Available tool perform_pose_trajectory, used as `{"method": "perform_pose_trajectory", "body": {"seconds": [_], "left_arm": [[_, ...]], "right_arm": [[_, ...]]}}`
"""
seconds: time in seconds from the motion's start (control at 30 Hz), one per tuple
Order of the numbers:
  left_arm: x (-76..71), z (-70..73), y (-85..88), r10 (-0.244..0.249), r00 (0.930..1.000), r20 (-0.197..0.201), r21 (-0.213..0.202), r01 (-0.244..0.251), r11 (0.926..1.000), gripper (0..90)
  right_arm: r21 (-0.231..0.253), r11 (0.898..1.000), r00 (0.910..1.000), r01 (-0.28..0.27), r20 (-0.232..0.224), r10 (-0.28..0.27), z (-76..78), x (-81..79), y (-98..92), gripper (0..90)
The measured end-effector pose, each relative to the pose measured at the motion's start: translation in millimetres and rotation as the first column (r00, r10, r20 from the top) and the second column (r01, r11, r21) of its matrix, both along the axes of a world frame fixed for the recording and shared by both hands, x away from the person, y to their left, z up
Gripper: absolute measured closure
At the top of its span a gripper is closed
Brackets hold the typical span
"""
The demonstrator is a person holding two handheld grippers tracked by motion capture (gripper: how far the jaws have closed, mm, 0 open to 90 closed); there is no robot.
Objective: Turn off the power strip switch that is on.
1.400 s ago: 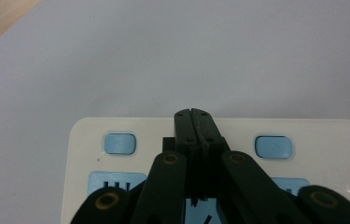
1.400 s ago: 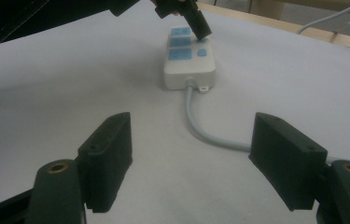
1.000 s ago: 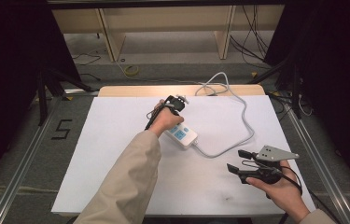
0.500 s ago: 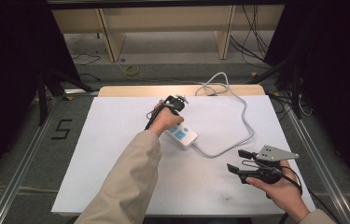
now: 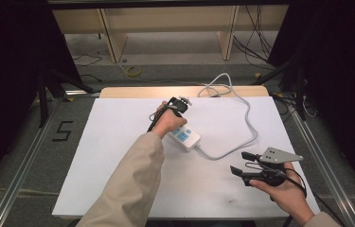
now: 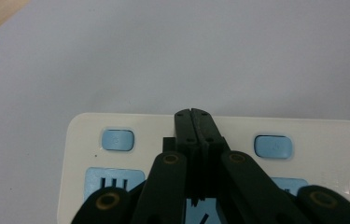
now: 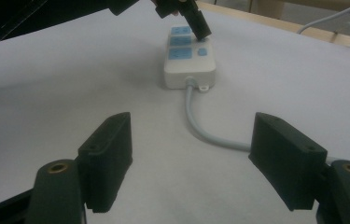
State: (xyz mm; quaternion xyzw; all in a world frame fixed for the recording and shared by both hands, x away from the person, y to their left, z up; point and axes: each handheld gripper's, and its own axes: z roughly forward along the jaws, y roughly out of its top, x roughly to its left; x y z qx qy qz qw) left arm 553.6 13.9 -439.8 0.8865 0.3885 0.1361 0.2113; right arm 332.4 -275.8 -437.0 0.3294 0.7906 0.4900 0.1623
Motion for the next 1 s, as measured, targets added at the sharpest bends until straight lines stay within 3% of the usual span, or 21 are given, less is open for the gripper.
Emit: {"method": "perform_pose_trajectory", "body": {"seconds": [0.5,1.0], "left_arm": [[-0.7,0.4,-0.6,-0.010,0.9999,0.008,0.013,0.010,0.9999,90.0],[0.1,0.1,1.0,-0.003,1.0000,0.003,-0.005,0.003,1.0000,90.0]], "right_arm": [[-0.001,1.000,1.0000,0.000,0.000,0.000,0.0,0.1,0.2,30.0],[-0.002,1.000,1.0000,0.001,-0.002,-0.001,-0.3,0.1,0.6,30.0]]}}
